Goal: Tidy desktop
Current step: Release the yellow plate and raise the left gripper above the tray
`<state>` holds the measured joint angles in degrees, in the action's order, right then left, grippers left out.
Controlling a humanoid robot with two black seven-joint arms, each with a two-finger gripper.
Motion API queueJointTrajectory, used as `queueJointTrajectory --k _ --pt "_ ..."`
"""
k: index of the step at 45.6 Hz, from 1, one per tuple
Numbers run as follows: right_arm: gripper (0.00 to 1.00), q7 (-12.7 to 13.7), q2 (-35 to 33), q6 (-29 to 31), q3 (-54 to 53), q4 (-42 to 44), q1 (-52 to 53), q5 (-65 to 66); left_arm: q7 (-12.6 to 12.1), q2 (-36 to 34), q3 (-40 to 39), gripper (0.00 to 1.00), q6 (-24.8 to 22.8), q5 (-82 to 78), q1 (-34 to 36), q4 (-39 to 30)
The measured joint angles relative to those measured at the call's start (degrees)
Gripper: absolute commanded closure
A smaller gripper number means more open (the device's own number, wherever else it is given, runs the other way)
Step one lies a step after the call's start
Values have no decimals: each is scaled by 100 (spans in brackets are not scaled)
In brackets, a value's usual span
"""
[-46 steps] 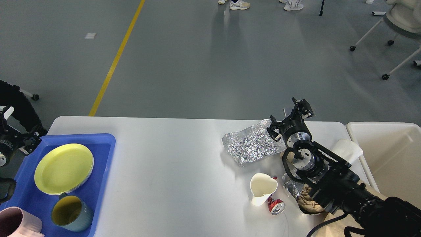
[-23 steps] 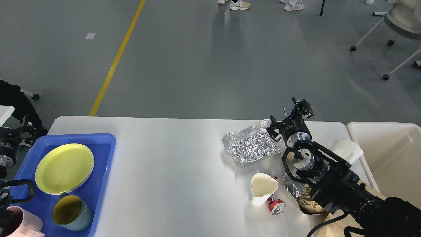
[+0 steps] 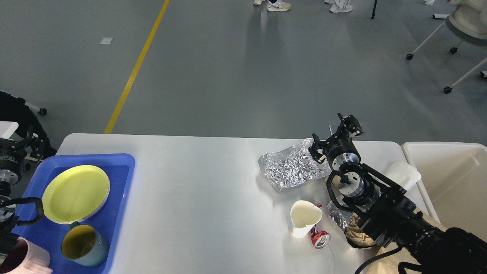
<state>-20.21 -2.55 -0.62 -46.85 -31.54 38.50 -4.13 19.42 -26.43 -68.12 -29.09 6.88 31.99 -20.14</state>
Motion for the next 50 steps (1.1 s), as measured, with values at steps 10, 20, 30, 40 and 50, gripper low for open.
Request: queueJointTrajectory --k 10,20,30,40,50 --pt "0 0 0 0 0 0 0 0 -8 0 9 3 98 -4 515 0" --pt "0 0 0 0 0 0 0 0 -13 51 526 4 3 -41 1015 -22" --pt "0 0 0 0 0 -1 0 0 73 641 1057 3 -52 -32 1043 -27" --pt "0 0 0 0 0 6 0 0 77 848 1127 3 -97 -33 686 -25" --pt "0 0 0 0 0 8 0 0 86 815 1135 4 -326 -38 634 -20"
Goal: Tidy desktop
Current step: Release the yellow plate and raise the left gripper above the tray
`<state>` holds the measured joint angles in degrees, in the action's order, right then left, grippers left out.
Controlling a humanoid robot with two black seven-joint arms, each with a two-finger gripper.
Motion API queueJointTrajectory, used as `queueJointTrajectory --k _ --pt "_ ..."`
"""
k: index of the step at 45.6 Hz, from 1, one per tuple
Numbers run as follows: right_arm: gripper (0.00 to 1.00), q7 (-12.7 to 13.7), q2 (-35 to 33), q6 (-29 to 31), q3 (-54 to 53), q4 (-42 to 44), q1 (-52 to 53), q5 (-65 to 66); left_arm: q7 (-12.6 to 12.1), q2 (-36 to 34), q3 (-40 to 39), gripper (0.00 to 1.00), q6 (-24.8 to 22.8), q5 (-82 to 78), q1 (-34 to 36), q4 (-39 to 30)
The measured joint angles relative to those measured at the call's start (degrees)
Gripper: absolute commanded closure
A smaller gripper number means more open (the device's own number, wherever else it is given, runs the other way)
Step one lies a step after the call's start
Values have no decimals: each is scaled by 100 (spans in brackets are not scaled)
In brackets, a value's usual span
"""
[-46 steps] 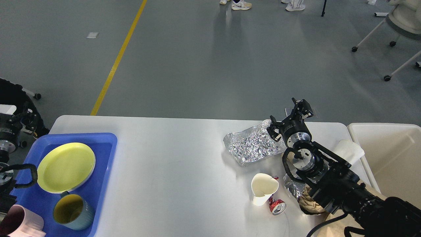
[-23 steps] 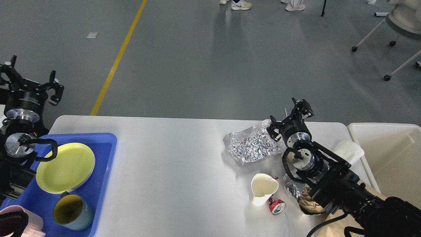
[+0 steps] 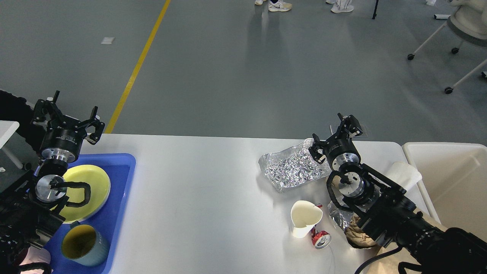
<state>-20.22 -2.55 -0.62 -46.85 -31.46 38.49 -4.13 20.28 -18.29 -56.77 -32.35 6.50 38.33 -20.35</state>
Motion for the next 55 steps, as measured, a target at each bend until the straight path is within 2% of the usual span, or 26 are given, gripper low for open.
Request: queueJointTrajectory --k 19,55 --pt "0 0 0 0 0 0 0 0 154 278 -18 3 -41 3 -317 -3" --pt "0 -10 18 0 -11 0 -11 0 161 325 -107 3 -43 44 -326 -4"
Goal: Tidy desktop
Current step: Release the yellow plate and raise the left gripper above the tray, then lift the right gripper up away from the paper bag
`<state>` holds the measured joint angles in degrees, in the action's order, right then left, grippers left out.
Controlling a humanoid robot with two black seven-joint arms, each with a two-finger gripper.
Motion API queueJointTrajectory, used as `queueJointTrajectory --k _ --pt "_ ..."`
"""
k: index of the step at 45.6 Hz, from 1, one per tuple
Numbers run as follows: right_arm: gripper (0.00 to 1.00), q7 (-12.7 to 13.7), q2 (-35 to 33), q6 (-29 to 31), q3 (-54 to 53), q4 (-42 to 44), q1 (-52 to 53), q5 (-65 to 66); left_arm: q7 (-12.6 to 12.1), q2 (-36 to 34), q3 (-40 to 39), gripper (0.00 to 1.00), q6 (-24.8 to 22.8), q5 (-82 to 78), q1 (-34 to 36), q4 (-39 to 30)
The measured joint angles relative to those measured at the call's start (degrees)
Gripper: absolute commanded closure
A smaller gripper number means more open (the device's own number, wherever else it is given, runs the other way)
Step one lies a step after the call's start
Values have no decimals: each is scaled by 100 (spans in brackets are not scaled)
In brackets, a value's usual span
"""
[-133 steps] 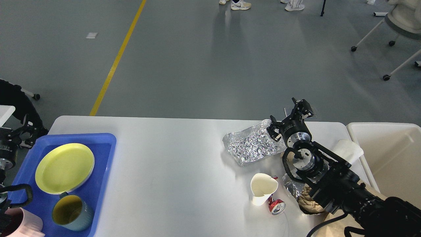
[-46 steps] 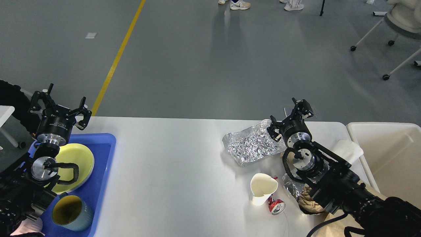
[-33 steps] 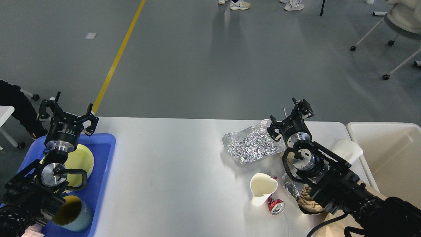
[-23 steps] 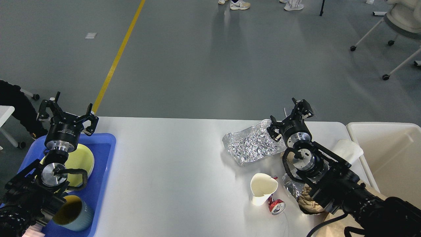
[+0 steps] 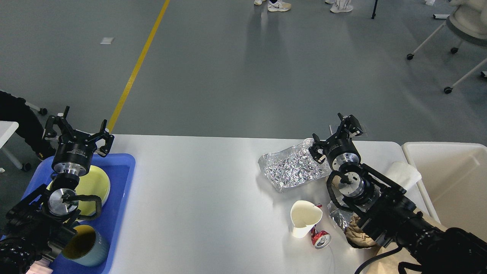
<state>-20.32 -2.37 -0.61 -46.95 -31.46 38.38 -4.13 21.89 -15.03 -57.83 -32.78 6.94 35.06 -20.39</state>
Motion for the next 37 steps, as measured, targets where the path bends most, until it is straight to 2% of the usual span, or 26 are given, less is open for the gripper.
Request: queueJointTrajectory --k 25,37 --pt "0 62 -86 5 13 0 217 -26 0 -2 0 3 0 0 -1 0" --pt "0 64 -780 -3 -20 38 536 -35 0 -3 -7 3 0 4 -6 0"
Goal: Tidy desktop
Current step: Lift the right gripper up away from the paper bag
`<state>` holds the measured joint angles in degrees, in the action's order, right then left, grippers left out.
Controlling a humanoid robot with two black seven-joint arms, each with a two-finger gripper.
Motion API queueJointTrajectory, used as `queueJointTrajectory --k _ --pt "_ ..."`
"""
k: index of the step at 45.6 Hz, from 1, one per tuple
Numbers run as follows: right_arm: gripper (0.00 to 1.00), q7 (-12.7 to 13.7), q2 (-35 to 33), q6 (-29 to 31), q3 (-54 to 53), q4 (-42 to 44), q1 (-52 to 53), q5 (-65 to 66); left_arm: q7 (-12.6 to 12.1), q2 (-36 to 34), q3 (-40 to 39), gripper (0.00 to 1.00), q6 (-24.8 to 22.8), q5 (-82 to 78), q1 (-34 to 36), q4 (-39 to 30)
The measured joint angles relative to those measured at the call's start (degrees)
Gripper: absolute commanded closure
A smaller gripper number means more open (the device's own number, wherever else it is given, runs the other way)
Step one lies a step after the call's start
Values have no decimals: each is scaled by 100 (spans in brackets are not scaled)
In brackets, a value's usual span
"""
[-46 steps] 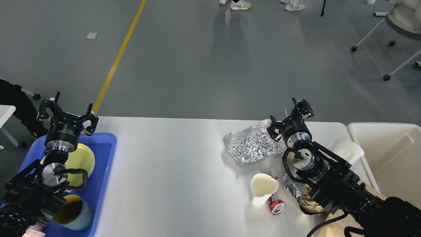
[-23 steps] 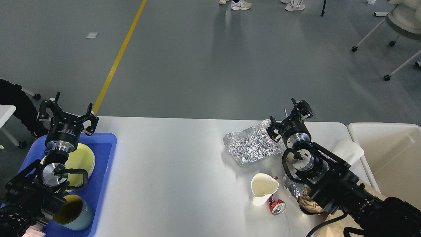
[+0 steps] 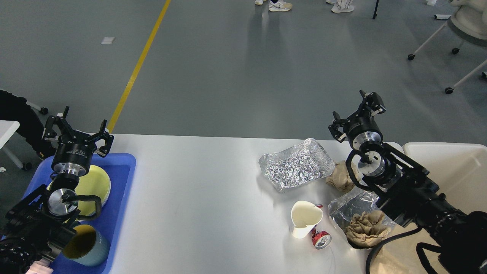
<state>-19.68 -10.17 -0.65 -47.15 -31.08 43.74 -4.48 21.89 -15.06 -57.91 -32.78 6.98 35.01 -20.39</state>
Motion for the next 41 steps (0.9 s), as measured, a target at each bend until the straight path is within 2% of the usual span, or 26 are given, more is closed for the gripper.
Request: queueJointTrajectory --k 29,41 --pt "0 -54 -749 12 -11 -16 -27 10 0 4 -1 3 0 0 7 0" --pt "0 -54 -839 10 77 22 -73 9 0 4 -1 3 0 0 6 0"
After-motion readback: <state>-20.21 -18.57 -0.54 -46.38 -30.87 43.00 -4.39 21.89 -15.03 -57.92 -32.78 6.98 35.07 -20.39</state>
